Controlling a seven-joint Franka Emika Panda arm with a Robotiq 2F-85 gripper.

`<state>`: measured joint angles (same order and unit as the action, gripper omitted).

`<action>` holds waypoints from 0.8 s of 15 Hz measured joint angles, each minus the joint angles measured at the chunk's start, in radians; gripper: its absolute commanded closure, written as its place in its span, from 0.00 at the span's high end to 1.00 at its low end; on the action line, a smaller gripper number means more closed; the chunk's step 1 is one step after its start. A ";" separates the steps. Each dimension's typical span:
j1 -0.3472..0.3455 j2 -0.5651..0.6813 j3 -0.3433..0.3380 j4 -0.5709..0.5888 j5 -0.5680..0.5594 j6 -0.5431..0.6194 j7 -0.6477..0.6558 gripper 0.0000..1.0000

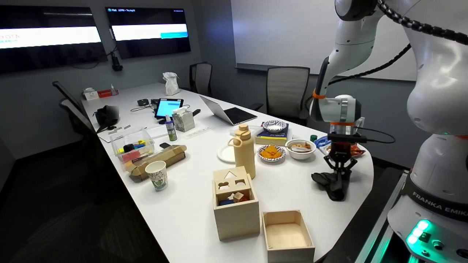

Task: Use the towel to wipe the table.

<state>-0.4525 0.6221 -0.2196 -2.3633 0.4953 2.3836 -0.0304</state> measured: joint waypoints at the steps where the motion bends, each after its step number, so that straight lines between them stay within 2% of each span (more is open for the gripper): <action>1: -0.011 -0.002 -0.030 -0.005 0.000 0.000 0.004 0.01; 4: -0.040 -0.012 -0.081 -0.005 0.003 0.034 0.017 0.01; 6: -0.057 -0.015 -0.071 0.007 0.014 0.055 0.018 0.01; 12: -0.071 0.014 0.092 0.051 0.064 -0.004 -0.066 0.01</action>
<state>-0.5233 0.6363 -0.1277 -2.3121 0.5589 2.3799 -0.0959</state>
